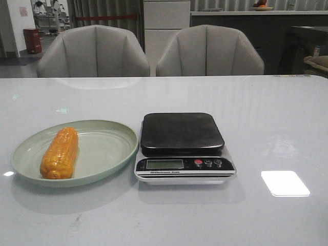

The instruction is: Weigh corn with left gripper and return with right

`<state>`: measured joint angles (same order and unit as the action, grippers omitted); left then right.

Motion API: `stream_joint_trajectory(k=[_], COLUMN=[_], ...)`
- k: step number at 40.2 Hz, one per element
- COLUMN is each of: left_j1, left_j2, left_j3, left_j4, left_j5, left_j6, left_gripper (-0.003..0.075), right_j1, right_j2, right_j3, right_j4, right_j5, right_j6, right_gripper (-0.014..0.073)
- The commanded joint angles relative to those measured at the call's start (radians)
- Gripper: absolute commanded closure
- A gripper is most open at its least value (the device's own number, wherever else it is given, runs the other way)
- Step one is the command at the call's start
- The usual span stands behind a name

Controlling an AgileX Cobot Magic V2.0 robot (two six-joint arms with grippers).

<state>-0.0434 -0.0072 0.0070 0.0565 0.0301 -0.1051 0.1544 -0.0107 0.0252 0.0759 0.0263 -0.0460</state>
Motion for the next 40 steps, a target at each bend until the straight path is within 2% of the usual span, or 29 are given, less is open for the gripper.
stream_joint_trajectory(k=[1,13,16,20,22,25,33,40], left_j1=[0.002,0.002,0.002,0.002,0.002,0.002,-0.004,-0.008], left_j2=[-0.018,-0.018,-0.018,-0.018,-0.018,-0.008,0.103,0.205], left_j3=[-0.001,-0.001,-0.001,-0.005,-0.026,-0.087,-0.284,-0.362], left_j4=[-0.001,-0.001,-0.001,-0.001,-0.001,-0.001,-0.001,-0.001], left_j5=[-0.076,-0.119,-0.203,-0.384,-0.421,-0.360,-0.070,0.021], left_j6=[-0.003,-0.003,-0.004,-0.007,-0.018,-0.055,-0.067,-0.067], left_gripper=[0.0606,0.0606,0.0606,0.0606,0.0606,0.0606,0.0606,0.0606], right_j1=[-0.005,-0.005,-0.005,-0.005,-0.005,-0.005,-0.005,-0.005], right_j2=[-0.019,-0.019,-0.019,-0.019,-0.019,-0.019,-0.019,-0.019], right_j3=[0.005,0.005,0.005,0.005,0.005,0.005,0.005,0.005], right_j4=[-0.010,-0.010,-0.010,-0.010,-0.010,-0.010,-0.010,-0.010], right_j5=[-0.076,-0.076,-0.076,-0.076,-0.076,-0.076,-0.076,-0.076], right_j6=[-0.008,-0.008,-0.008,-0.008,-0.008,-0.008,-0.008,-0.008], right_gripper=[0.0407,0.0407,0.0407,0.0407,0.0407,0.0407,0.0407,0.0407])
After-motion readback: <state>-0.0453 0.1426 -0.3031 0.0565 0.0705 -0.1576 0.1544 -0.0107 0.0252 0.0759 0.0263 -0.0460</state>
